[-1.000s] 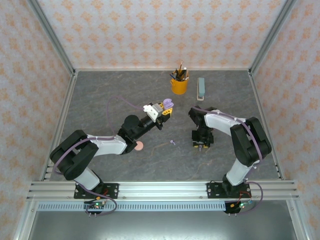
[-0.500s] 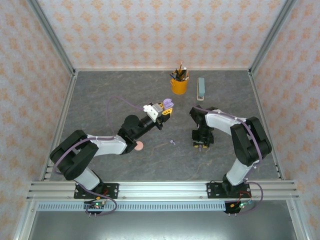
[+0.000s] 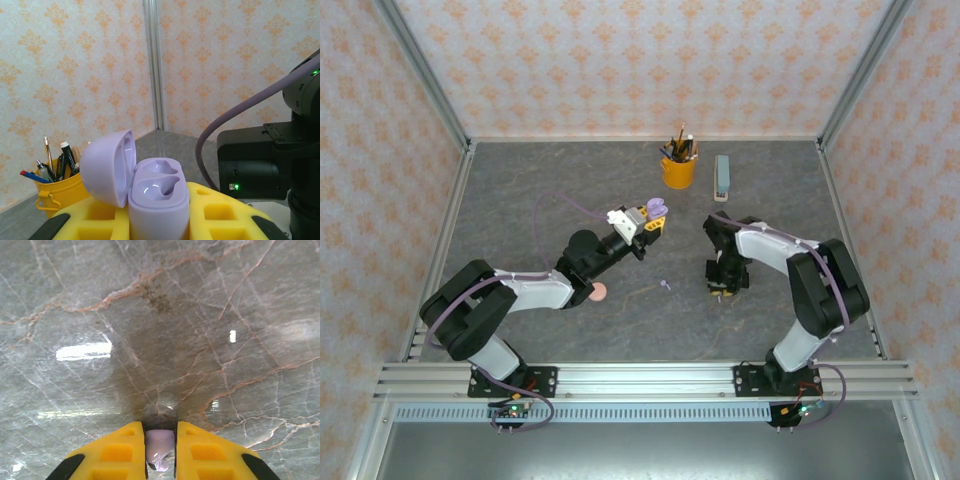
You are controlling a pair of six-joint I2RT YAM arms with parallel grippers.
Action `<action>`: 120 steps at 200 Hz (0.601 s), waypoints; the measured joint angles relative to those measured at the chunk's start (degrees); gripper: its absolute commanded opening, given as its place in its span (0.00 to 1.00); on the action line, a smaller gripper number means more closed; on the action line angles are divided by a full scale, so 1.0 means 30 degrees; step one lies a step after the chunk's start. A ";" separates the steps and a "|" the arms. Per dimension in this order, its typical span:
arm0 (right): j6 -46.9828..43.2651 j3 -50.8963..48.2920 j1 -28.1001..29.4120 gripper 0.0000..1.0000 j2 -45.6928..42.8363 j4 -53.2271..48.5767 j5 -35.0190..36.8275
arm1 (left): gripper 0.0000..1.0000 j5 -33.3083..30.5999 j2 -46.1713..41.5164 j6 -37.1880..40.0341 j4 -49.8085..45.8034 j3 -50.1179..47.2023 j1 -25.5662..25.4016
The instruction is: Insert the wireless bluetooth earbuds into the charging case
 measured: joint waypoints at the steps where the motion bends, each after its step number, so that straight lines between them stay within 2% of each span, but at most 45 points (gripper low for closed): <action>1: 0.0000 -0.0022 0.0000 0.16 -0.0015 0.0015 0.0000 | 0.00 0.0015 0.0000 0.0000 0.0000 0.0000 0.0000; 42: 0.0080 -0.1188 -0.0007 0.16 -0.1902 0.1217 -0.0291 | 0.00 0.0182 -0.0124 0.0000 -0.0350 0.0000 0.0000; 120: 0.1188 -0.3876 -0.0007 0.16 -0.8408 0.5406 -0.0969 | 0.00 0.0372 -0.0517 0.0000 -0.0867 0.0000 0.0000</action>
